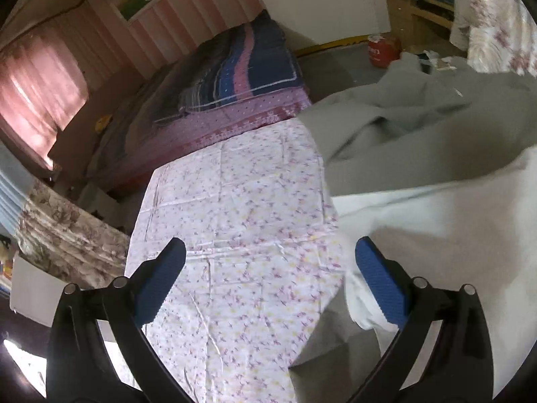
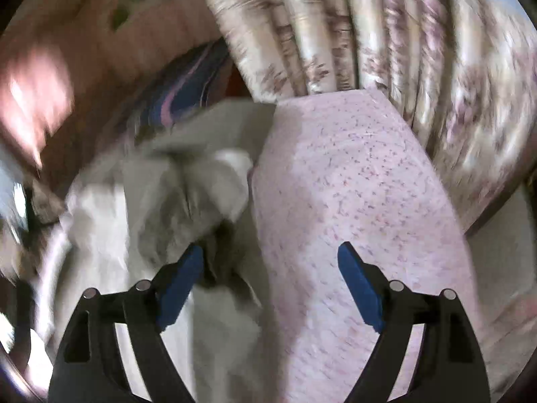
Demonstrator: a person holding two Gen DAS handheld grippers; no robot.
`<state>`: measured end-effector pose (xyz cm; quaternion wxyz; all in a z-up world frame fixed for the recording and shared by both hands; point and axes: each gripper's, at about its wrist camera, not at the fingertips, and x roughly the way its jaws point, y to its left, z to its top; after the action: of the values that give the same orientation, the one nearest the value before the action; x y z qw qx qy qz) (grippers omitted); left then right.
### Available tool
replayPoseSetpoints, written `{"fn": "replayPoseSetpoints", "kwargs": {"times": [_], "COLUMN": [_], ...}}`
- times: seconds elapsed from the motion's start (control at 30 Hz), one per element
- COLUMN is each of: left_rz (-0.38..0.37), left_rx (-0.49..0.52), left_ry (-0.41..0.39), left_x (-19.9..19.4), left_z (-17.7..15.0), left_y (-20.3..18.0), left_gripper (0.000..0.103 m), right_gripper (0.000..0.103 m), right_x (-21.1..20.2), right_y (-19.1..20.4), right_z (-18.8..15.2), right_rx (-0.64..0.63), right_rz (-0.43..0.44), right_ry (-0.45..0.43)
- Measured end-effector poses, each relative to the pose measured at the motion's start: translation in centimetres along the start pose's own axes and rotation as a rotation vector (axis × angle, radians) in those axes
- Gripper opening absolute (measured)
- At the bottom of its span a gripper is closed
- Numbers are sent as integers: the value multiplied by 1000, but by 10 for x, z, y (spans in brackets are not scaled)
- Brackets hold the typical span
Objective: Fold large clothes
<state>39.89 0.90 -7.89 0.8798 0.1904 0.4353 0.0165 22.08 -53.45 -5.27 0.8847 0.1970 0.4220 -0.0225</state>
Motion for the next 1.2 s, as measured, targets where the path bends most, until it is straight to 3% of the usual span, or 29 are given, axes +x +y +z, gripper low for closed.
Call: {"fn": "replayPoseSetpoints", "kwargs": {"times": [0.07, 0.13, 0.17, 0.2, 0.23, 0.3, 0.37, 0.5, 0.53, 0.6, 0.73, 1.03, 1.2], "left_rz": [-47, -109, -135, -156, -157, -156, -176, -178, -176, -158, -156, 0, 41], "left_rx": [-44, -88, -98, -98, -94, -84, -97, -187, -211, -243, -229, -46, -8], "left_ry": [17, 25, 29, 34, 36, 36, 52, 83, 83, 73, 71, -1, -54], "left_x": [5, 5, 5, 6, 7, 12, 20, 40, 43, 47, 56, 63, 30], "left_z": [6, 13, 16, 20, 24, 36, 45, 60, 60, 57, 49, 49, 47], "left_y": [5, 4, 2, -2, -6, -14, -17, -17, -15, -13, -18, -50, -47], "left_gripper": [100, 100, 100, 100, 100, 100, 100, 100, 100, 100, 100, 100, 100], "right_gripper": [83, 82, 77, 55, 38, 20, 12, 11, 11, 12, 20, 33, 52], "right_x": [19, 47, 60, 69, 75, 76, 60, 25, 33, 62, 142, 168, 131], "right_y": [6, 24, 32, 41, 52, 69, 95, 161, 170, 164, 144, 137, 140], "right_z": [6, 4, 4, 2, 5, 17, 36, 70, 79, 88, 67, 52, 59], "right_rx": [59, 79, 79, 71, 30, -17, -85, -358, -403, -373, -461, -510, -479], "right_rz": [97, 200, 217, 204, 131, 109, 93, -95, -151, -201, -431, -510, -479], "right_ry": [13, 84, 112, 131, 114, 63, -16, -220, -214, -123, 18, 14, -53]}}
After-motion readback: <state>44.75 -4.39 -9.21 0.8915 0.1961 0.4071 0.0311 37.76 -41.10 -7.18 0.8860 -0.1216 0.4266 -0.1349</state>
